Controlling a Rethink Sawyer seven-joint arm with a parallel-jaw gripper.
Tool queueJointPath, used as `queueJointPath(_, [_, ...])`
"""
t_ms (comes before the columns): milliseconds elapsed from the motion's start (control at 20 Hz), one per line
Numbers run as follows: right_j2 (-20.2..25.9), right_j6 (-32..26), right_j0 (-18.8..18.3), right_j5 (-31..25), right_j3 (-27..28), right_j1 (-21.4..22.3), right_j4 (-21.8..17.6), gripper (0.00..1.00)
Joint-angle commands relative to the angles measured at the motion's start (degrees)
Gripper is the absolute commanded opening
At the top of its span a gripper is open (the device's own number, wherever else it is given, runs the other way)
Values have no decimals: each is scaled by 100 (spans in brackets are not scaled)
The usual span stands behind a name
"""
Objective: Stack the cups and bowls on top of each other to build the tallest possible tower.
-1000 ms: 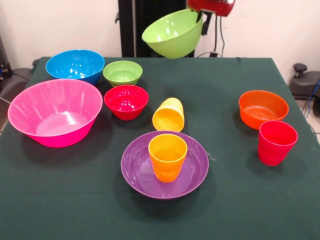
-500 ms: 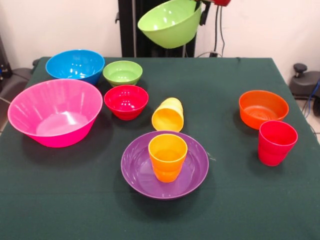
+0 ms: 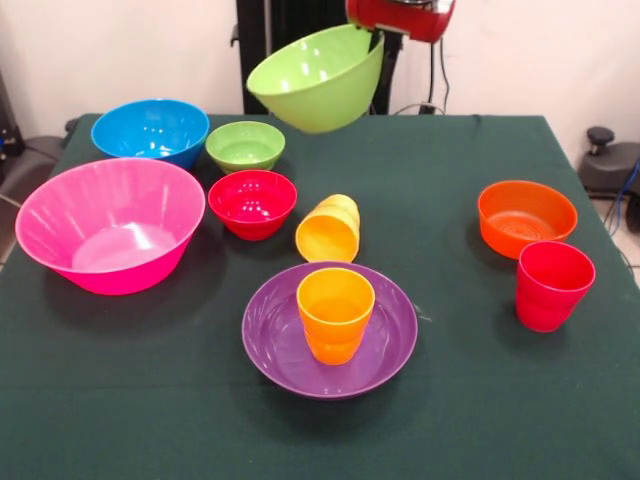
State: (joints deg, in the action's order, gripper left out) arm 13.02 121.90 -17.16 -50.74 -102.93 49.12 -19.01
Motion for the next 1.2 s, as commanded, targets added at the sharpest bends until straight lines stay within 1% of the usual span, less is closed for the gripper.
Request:
queueJointPath(50, [656, -1441, -120, -639, 1003, -601, -507, 0])
queueJointPath(200, [719, -1467, -132, -731, 1347, -835, -579, 0])
queueJointPath(600, [925, -1831, -229, -1085, 2214, -1327, -774, 0])
queueJointPath(900, [1067, -1960, -219, -1283, 2994, -1875, -894, 0])
queueJointPath(1050, [1117, -2047, -215, -1456, 3286, -2020, -940, 0])
queueJointPath(1200, [1160, -2129, -228, -1517, 3429, -2094, -951, 0])
